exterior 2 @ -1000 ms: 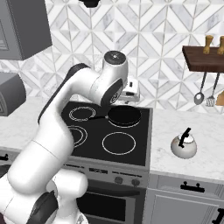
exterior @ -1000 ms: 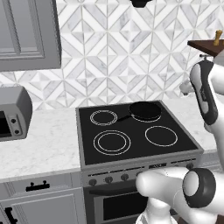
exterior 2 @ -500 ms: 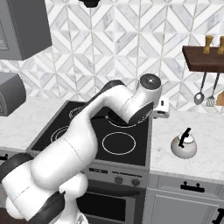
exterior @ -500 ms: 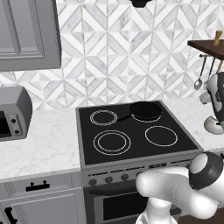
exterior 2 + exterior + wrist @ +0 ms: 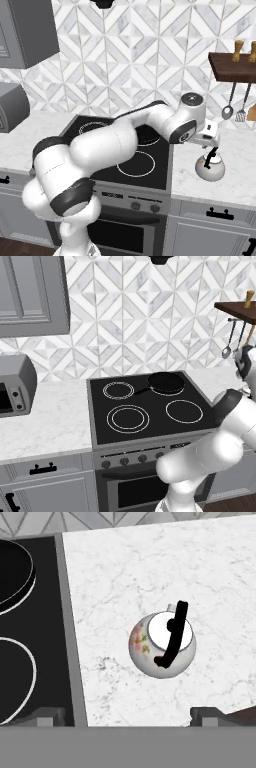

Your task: Pick the kettle from the counter and place it on a stove burner. Then turn the burner on.

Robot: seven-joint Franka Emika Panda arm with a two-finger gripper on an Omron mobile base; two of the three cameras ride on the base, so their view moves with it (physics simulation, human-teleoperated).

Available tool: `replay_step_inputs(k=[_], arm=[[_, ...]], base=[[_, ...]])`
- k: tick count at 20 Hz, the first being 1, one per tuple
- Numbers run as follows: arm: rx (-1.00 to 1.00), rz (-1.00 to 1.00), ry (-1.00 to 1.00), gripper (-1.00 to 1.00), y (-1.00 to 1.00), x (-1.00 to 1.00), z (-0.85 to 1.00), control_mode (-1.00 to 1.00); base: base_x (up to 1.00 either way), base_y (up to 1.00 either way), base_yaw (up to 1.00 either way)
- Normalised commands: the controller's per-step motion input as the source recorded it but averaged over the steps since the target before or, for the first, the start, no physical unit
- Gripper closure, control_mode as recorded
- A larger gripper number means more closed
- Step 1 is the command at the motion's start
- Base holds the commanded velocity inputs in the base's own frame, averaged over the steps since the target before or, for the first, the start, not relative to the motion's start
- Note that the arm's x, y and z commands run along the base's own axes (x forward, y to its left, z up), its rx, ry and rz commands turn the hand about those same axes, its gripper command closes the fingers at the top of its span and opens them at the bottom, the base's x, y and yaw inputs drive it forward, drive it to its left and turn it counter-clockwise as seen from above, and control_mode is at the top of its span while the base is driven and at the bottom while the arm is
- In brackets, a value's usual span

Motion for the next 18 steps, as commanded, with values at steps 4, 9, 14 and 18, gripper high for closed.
replay_step_inputs(k=[4, 9, 14, 18], arm=[[-0.01, -0.19, 0.14, -1.0, -0.52, 0.08, -0.09, -1.0], [0.0, 0.0, 0.01, -1.0, -0.38, 0.0, -0.29, -1.0], [0.03, -0.04, 0.03, -1.0, -0.41, 0.16, -0.46, -1.0], [0.05, -0.02, 0.05, -1.0, -0.14, 0.32, -0.24, -1.0]], base=[[0.0, 0.0, 0.0], [0.0, 0.0, 0.0], [0.0, 0.0, 0.0], [0.0, 0.0, 0.0]])
